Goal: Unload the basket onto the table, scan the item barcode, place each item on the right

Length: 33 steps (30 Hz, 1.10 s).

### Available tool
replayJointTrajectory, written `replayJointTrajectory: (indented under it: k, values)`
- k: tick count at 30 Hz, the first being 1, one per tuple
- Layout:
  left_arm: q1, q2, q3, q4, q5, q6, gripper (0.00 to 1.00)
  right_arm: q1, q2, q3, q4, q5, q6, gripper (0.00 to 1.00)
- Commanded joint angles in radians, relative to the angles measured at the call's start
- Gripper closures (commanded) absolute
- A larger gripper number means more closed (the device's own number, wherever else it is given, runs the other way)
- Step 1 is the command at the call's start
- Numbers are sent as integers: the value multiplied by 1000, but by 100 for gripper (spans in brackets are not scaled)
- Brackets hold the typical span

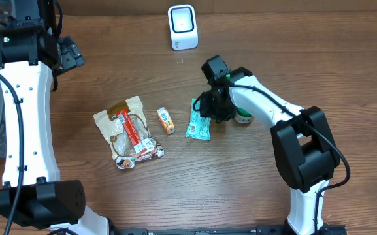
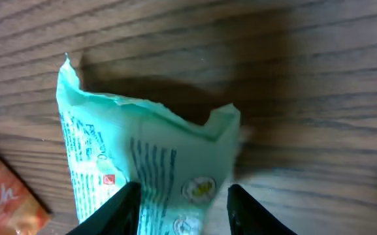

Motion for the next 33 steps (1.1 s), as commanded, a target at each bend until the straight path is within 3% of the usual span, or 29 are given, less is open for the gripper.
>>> replayJointTrajectory:
  k: [1, 5, 7, 20, 33]
  values:
    - [2, -26, 20, -3, 1, 11, 0, 4, 2, -70, 37, 1, -3, 58]
    - [2, -26, 20, -3, 1, 11, 0, 3, 1, -83, 42, 1, -4, 87]
    - [2, -26, 20, -3, 1, 11, 0, 3, -6, -74, 39, 0, -13, 96]
    - [2, -26, 20, -3, 1, 11, 0, 11, -233, -64, 43, 19, -119, 96]
    - [2, -26, 20, -3, 1, 11, 0, 21, -241, -64, 35, 20, -158, 96]
